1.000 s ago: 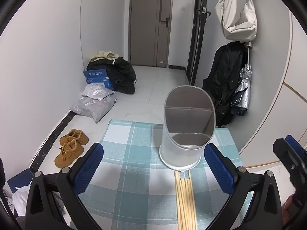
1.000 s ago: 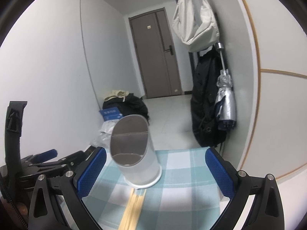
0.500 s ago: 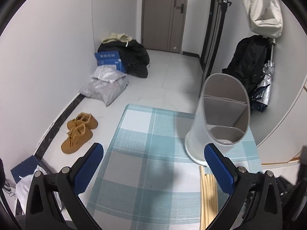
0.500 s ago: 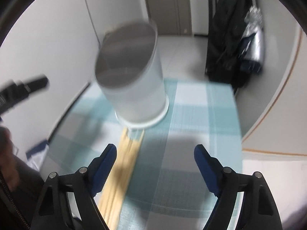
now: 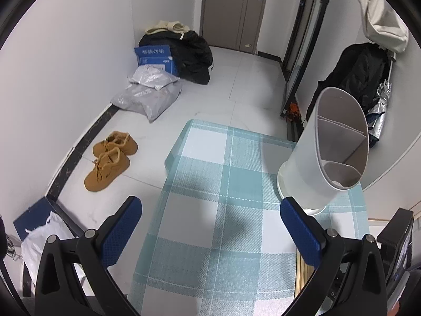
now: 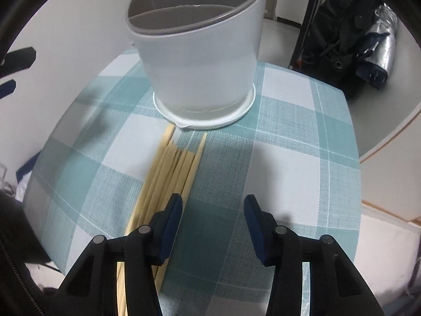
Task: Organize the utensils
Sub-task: 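Lower the right tool to the chopstick bundle and grasp one chopstick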
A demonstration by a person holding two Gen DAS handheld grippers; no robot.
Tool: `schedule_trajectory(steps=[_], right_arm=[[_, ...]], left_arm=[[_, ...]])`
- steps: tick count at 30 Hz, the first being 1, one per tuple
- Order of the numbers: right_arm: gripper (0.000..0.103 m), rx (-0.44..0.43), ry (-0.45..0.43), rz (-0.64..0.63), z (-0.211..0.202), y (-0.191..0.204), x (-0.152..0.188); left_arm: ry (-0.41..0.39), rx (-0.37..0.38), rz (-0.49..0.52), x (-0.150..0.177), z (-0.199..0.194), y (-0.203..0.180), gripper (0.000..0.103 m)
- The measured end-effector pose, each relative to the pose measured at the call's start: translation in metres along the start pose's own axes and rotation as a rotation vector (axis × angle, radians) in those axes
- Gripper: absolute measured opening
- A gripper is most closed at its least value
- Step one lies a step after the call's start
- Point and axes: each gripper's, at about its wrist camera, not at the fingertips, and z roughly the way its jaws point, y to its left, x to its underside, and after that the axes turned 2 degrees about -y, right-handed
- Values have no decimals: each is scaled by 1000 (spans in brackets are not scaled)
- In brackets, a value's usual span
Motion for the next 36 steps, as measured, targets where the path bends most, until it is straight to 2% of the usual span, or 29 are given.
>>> schedule_trajectory(steps=[7, 8, 11, 15, 16, 23, 26, 28, 31, 34, 35, 36], right_arm=[[46, 40, 42, -83, 2, 15, -9], [40, 49, 62, -94, 6, 17, -11], [37, 46, 57, -100, 6, 20, -13], [10, 4, 79, -84, 1, 11, -3], [9, -5, 87, -87, -1, 9, 1], [9, -45, 123, -106, -13, -2, 19], [27, -51, 96, -82, -12, -8, 14], [30, -48, 80, -61, -9, -13, 7], [30, -20, 78, -54, 0, -15, -1], [31, -9, 57, -32, 5, -18, -11], [29, -14, 50, -28, 6, -18, -13], [21, -18, 38, -26, 6, -18, -14]], left_arm=[[-13, -14, -21, -8, -2, 4, 102], [-13, -17, -22, -8, -2, 5, 102], [-2, -18, -36, -7, 1, 11, 102], [11, -10, -45, -5, 2, 15, 102], [13, -10, -46, -5, 2, 15, 102], [24, 4, -33, -2, 3, 14, 102], [52, 9, -34, 1, 8, 15, 102], [86, 11, -34, 4, 15, 18, 102], [126, 5, -35, 11, 22, 20, 102], [179, 40, -35, 20, 31, 18, 102], [190, 58, -23, 25, 32, 13, 102], [201, 74, -9, 27, 32, 9, 102]])
